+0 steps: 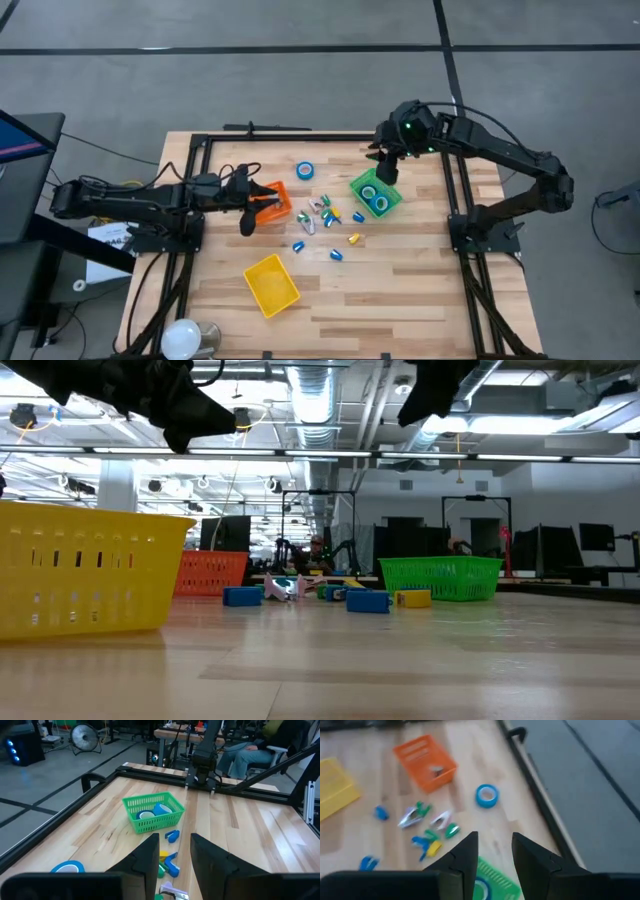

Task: Pick and place Stapler, Stapler remover, tape
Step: Put the blue tape into the green basket

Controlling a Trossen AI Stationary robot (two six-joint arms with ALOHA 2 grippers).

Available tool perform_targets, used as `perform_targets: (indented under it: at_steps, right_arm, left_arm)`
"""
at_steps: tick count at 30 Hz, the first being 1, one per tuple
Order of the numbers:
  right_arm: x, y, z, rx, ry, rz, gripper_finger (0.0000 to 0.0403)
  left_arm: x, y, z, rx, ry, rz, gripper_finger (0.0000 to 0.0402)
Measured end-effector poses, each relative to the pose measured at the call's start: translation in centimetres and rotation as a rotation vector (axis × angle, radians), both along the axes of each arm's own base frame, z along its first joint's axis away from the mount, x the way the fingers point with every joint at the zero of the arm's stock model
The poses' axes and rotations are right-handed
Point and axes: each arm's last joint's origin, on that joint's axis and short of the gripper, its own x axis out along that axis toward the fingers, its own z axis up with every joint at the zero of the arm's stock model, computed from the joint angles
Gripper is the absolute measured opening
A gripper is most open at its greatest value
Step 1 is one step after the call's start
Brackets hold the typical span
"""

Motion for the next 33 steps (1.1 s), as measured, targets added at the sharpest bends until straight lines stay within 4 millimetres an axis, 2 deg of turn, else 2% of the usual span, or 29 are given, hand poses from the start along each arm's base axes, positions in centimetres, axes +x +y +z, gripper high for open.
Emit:
perform_targets:
  at_steps: [9,12,19,25,33]
  right_arm:
    - [0.1,-3.4,-1.0,-0.010,-0.168,-0.129,0.0111]
    - [0.0,-4.1,-0.6,-0.037,-0.231,-0.154,0.0111]
    - [-0.2,-5.3,-1.3,-0.107,-0.256,-0.275,0.0111]
    - [-0.3,-5.3,-1.7,-0.213,-0.188,-0.409,0.0111]
    - [0.4,-4.3,-1.7,-0.227,-0.181,-0.366,0.0111]
  left_arm:
    - [0.0,0.0,0.1,0.000,-0.007,0.000,0.0102]
    - [0.0,0.0,0.1,0.001,-0.007,0.000,0.0102]
    - [0.0,0.0,0.1,0.001,-0.009,0.000,0.0102]
    - [0.0,0.0,0.1,0.002,-0.012,0.002,0.0102]
    - [0.1,0.1,0.7,-0.036,-0.040,0.039,0.0102]
